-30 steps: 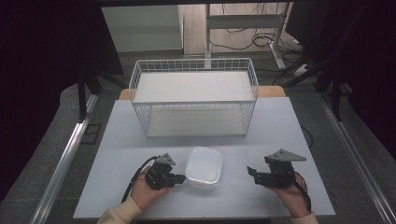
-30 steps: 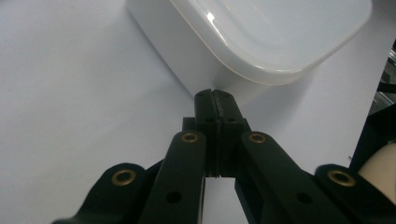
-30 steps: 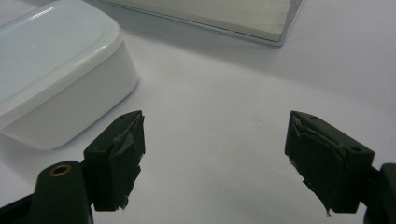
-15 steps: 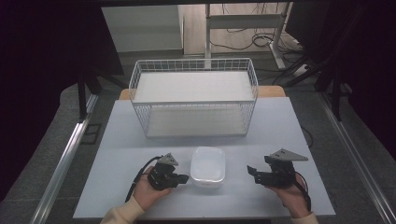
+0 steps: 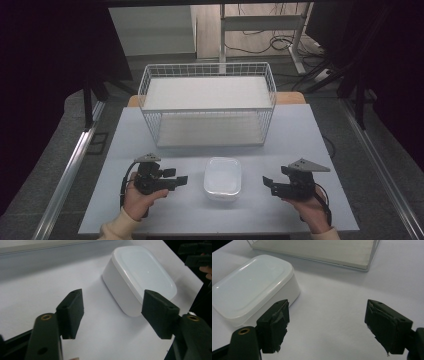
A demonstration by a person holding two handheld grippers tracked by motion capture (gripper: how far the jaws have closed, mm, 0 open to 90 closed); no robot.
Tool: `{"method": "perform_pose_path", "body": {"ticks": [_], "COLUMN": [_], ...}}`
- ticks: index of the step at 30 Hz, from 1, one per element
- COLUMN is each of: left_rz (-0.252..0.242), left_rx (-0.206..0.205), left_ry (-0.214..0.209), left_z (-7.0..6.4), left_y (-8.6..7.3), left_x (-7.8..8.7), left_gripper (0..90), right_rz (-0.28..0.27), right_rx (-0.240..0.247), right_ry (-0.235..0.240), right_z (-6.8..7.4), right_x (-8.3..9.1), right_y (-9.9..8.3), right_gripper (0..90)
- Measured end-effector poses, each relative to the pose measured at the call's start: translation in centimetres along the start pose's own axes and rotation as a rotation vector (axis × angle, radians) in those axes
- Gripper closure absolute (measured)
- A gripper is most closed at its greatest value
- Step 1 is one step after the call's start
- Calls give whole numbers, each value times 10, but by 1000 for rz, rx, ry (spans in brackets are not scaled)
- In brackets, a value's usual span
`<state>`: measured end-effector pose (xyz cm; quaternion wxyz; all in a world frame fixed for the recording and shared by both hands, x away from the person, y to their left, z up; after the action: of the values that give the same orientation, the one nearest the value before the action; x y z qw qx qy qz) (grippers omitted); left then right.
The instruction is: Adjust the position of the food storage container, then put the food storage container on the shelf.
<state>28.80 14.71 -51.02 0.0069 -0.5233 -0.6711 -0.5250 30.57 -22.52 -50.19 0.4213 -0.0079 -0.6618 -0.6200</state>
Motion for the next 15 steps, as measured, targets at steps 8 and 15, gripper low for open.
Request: {"method": "perform_pose_path", "body": {"ticks": [8,15], "left_rz": [3,-9], "left_rx": [-14,-13], "left_ry": [24,15], "left_z": [0,-5], "left_y": [-2,6], "left_x": [0,-1], "left_gripper": [304,288], "right_rz": [10,-4], "right_rx": [-15,-63], "right_ry": [29,71], "right_z": [2,9], "right_x": [-1,0], "right_y": [0,7], "right_gripper": [211,214]}}
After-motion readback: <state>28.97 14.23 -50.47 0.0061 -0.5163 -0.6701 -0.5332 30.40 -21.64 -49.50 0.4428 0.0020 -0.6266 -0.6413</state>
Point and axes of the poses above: each handheld gripper's, and its own axes: x roughly backward along the jaws, y roughly out of its top, z roughly to its left, the point moved 5 cm from there along -x, roughly forward along the jaws, and after that the axes turned 2 degrees about -z, right-handed, at the moved point
